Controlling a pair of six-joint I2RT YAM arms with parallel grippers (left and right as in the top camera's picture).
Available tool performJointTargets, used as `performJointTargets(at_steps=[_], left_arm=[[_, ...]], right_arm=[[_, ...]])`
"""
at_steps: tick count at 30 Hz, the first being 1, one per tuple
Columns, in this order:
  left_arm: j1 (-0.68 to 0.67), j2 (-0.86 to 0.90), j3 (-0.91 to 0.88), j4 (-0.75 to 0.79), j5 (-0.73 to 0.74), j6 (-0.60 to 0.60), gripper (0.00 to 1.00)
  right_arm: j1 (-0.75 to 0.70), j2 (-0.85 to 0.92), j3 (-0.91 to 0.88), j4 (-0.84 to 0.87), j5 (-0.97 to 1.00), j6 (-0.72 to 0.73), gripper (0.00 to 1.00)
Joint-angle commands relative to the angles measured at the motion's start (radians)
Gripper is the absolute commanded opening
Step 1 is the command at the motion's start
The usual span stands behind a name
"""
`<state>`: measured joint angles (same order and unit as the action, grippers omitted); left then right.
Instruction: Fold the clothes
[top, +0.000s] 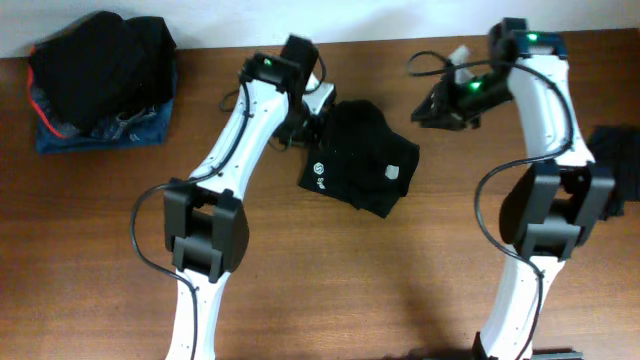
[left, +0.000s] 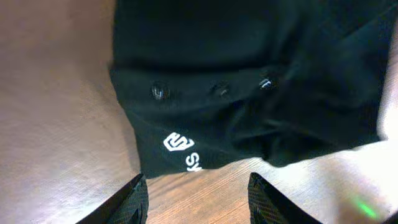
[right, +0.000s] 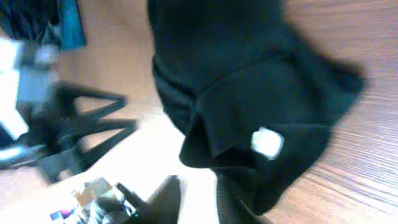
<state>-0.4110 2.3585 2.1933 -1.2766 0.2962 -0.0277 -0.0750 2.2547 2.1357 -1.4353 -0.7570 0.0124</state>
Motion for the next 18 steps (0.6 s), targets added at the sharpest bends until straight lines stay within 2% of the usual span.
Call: performJointTargets(at_steps=[1,2,7,8,18], left_arm=[[0.0,-0.004,-0.116,0.055,0.048,-0.029,0.52],[0.0,-0.004,-0.146,0.079,0.056,-0.029,0.52],[0.0,-0.004,-0.228,0.128,0.055,-0.033,0.52],[0.0,-0.004,-0.24,0.131,0.055,-0.032,0.56],[0.002,-0.002,-0.282,0.146,-0.032,-0.032,0.62]], right_arm=[[0.065,-0.01,0.008,-0.007,-0.036,-0.042,0.07],[0.082,-0.01,0.008,-0.006,-0.03,-0.042,0.04],[0.163,-0.01,0.008,-0.006,0.011,-0.042,0.04],[0.183,-0.01,0.008,-0.006,0.013,-0.039,0.04],[0.255,-0.008,0.008,-0.002,0.06,0.003,0.04]])
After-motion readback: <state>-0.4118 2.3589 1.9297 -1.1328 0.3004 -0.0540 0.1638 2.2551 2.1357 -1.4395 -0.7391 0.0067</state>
